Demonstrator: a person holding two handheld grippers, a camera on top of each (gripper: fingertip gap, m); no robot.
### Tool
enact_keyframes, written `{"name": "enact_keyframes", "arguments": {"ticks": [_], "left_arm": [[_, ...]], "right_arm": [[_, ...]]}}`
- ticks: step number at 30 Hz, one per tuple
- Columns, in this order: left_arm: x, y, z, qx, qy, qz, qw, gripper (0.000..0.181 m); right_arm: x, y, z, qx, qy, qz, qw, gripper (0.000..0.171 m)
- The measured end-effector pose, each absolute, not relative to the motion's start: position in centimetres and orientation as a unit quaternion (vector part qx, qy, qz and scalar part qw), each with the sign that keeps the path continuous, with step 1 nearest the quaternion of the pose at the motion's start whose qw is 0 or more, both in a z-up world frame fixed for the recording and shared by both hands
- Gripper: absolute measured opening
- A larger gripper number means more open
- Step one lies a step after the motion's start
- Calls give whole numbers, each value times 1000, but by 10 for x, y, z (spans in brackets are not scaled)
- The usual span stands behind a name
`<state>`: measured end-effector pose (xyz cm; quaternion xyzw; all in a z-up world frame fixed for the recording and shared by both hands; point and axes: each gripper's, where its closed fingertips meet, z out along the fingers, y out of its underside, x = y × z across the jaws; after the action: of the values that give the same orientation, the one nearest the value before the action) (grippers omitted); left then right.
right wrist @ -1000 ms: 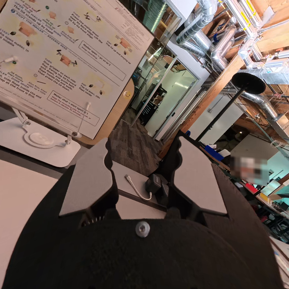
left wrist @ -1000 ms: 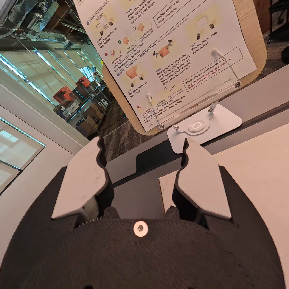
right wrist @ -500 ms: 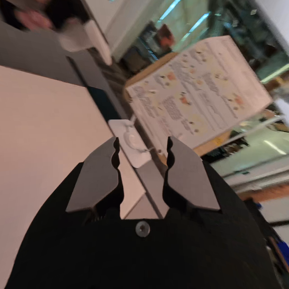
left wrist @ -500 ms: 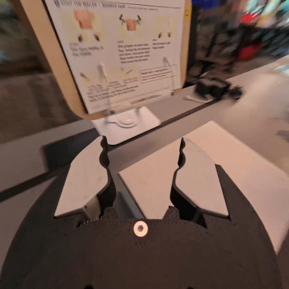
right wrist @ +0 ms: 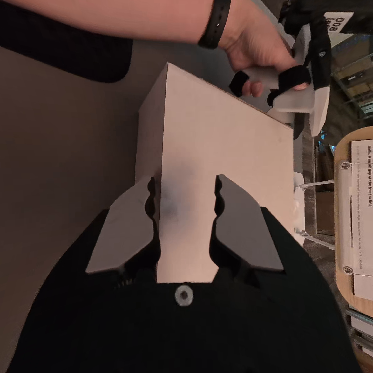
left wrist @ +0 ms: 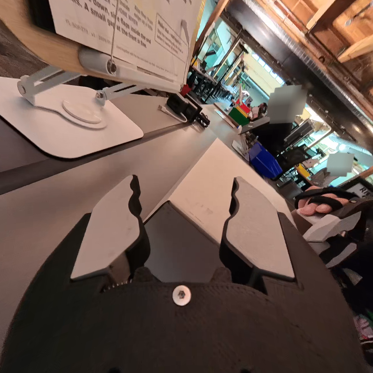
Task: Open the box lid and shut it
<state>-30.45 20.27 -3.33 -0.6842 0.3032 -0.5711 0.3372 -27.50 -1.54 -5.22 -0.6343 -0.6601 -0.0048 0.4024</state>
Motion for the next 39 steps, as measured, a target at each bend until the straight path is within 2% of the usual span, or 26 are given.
{"name": "enact_keyframes", "arguments": {"ticks": [7, 16, 20, 22, 26, 30, 39], "left_arm": [[-295, 190, -33, -656, 321, -611, 305, 82], [-293, 182, -40, -652, 349, -605, 294, 73], [-293, 188, -44, -664, 340, -597, 295, 83], [-292, 184, -43, -659, 342, -607, 282, 72], [-293, 181, -43, -657, 349, -609, 274, 69], [-297, 181, -49, -664, 355, -604, 263, 53], [-297, 179, -51, -662, 365, -598, 267, 50]], "right_arm": [[-274, -17, -58, -661, -645, 15, 382, 48], [-272, -19, -57, -665, -646, 16, 376, 47], [-271, -20, -53, -663, -645, 20, 381, 43], [-271, -20, -53, -664, -644, 25, 379, 43], [-269, -22, -54, -668, -645, 31, 369, 41], [-266, -24, -52, -667, -651, 20, 362, 42], [-264, -24, -44, -653, -658, -1, 375, 43]]}}
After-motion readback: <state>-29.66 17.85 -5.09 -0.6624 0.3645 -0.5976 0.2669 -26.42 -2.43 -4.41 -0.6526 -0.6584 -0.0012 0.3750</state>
